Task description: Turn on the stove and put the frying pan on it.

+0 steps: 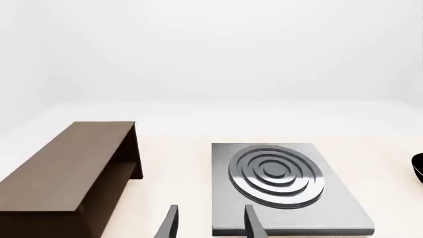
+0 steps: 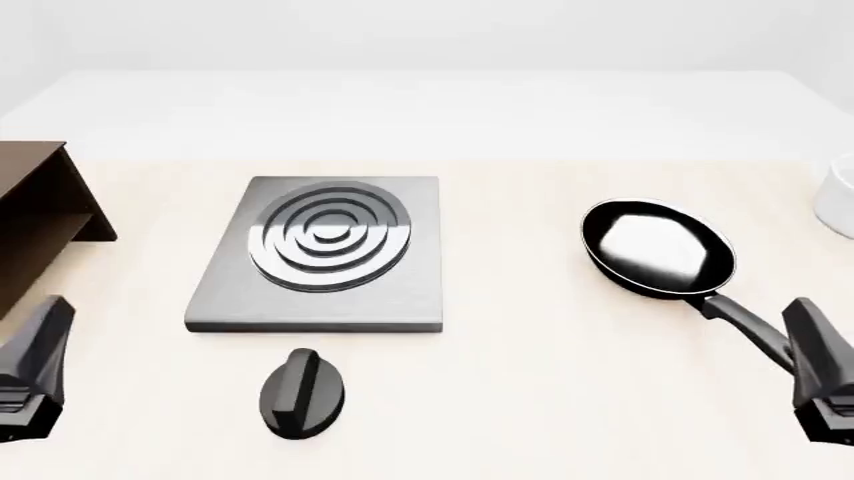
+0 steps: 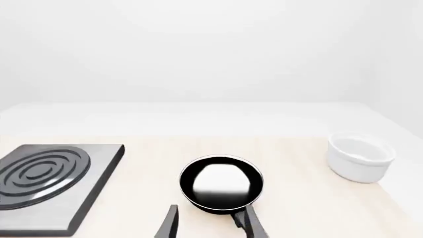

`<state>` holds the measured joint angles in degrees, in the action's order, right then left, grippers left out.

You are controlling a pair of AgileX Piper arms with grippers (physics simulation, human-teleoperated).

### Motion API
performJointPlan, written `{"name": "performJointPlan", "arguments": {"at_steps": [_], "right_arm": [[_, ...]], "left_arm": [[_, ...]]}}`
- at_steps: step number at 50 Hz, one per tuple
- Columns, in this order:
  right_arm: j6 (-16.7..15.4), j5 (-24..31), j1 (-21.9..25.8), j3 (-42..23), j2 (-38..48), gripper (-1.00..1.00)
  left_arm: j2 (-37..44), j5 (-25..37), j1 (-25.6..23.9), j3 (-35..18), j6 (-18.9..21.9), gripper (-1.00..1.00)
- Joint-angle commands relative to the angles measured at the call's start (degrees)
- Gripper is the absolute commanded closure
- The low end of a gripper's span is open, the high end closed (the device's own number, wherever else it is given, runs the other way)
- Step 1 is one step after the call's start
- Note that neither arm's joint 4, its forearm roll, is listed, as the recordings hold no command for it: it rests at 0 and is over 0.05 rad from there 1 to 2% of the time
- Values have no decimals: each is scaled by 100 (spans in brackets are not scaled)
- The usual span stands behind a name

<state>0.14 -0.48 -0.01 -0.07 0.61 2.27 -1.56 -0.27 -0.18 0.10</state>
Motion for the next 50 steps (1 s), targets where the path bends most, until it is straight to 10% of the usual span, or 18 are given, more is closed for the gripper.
{"name": "performJointPlan", "arguments": {"at_steps": [1,23,50], "right_arm": [[87,-60,11,-17,83,-100],[369,31,-69,-16,-42,-100],[422,18,-78,-10,-36,-100]], "left_arm": [[939,-304,-134,-338,-316,-100],[2685,3010,-1144,-3044,-310,-100],[3397,3821,-2662,-3214,-359,-100]]}}
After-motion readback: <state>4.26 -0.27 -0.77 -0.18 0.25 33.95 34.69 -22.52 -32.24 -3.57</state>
